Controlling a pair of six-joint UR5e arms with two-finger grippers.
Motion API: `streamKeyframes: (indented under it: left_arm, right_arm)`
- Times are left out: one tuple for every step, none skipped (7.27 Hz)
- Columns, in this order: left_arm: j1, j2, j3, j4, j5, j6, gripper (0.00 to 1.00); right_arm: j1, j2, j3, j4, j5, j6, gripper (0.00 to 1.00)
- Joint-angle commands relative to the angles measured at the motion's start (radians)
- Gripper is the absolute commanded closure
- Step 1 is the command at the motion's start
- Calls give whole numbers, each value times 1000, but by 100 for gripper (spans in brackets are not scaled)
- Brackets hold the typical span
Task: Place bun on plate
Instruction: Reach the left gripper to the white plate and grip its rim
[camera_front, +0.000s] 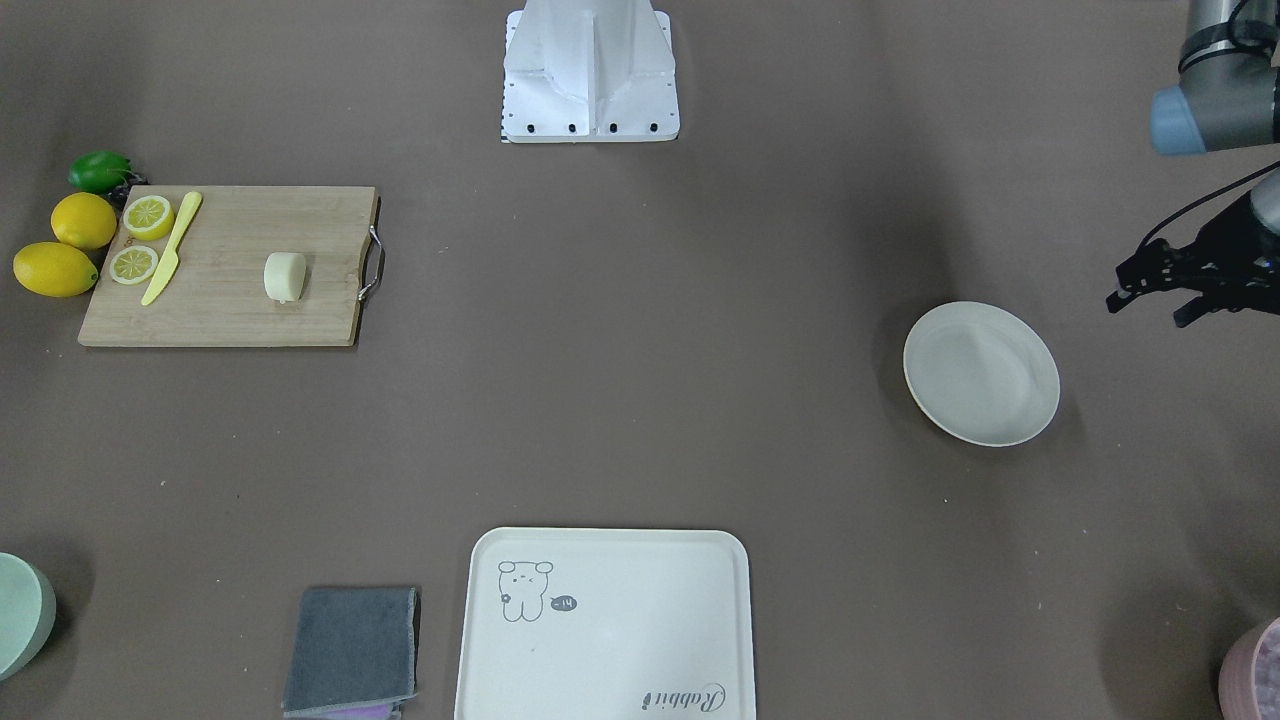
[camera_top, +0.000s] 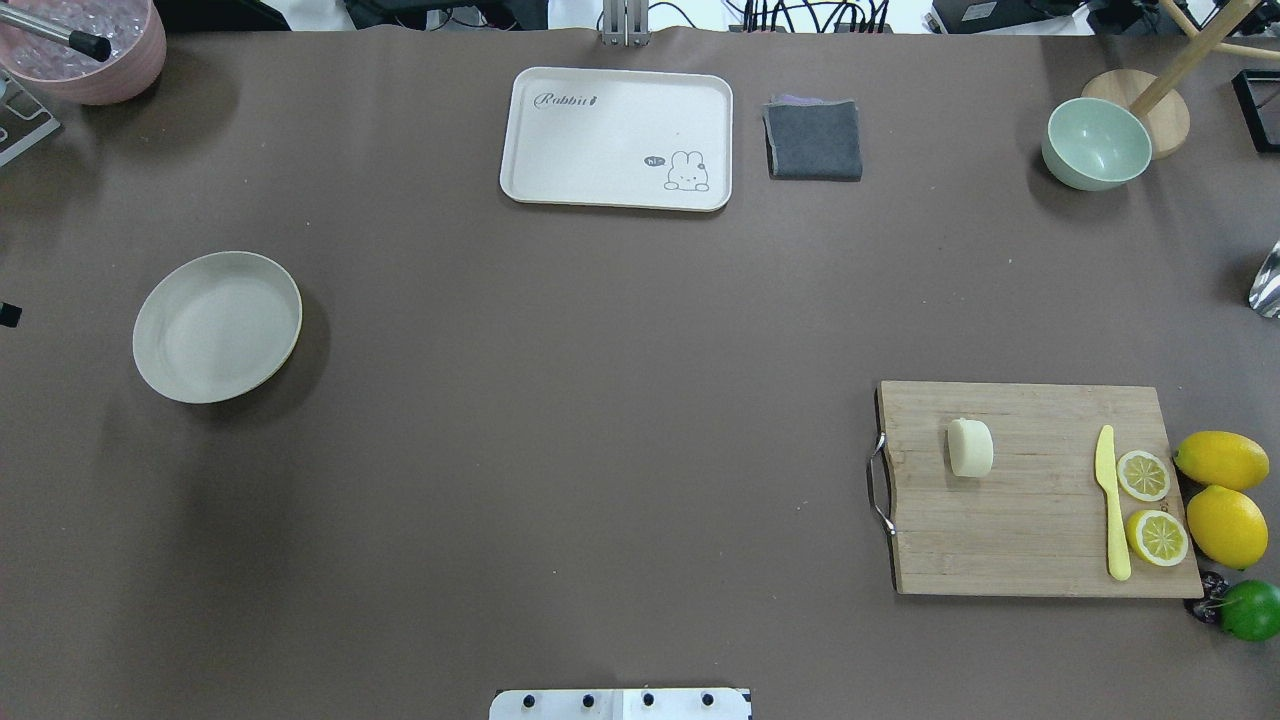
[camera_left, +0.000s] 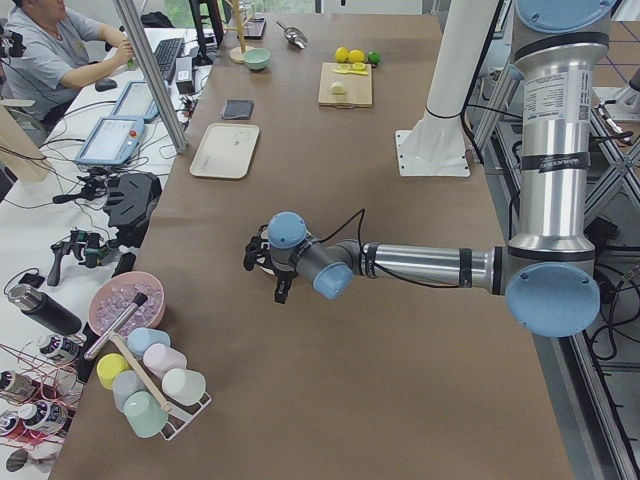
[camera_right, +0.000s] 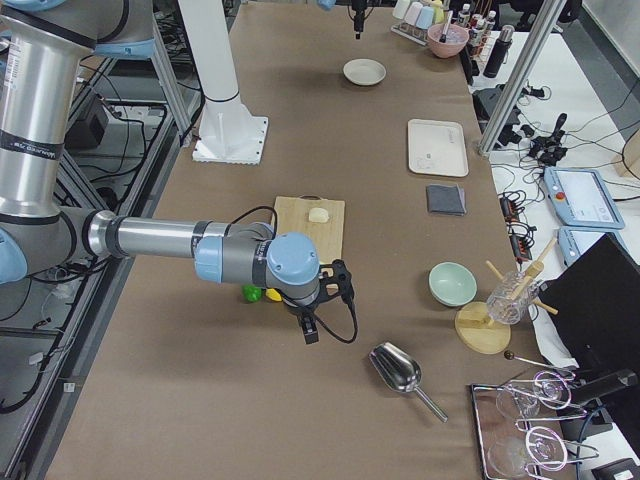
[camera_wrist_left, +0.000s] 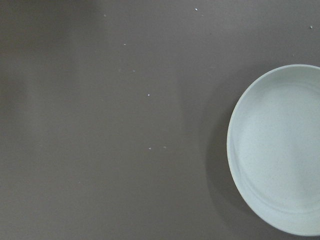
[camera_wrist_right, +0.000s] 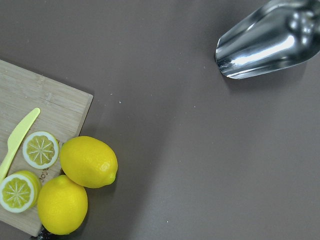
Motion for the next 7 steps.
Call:
streamKeyframes:
  left_arm:
    - [53, -50, 71, -92, 8, -100, 4]
    - [75, -73, 91, -92, 18, -103, 8]
    - [114, -105, 114, -92, 69, -129, 10]
    - [148, -119, 120, -94, 95, -152, 13]
    - [150, -118, 121, -94, 95, -152, 24]
    - [150, -119, 124, -94, 94, -154, 59]
    - [150, -119, 121, -95, 94, -164, 100]
  right_arm:
    - [0, -13, -2, 1, 2, 8, 0]
    - [0, -14, -2, 2, -12, 21, 0]
    - [0, -14, -2, 2, -8, 37, 0]
    - [0, -24, -2, 4, -6, 26, 0]
    - [0, -26, -2, 10, -9, 28, 0]
    - [-14, -24, -2, 15, -23, 26, 0]
    - [-28, -26, -2, 47, -32, 25, 0]
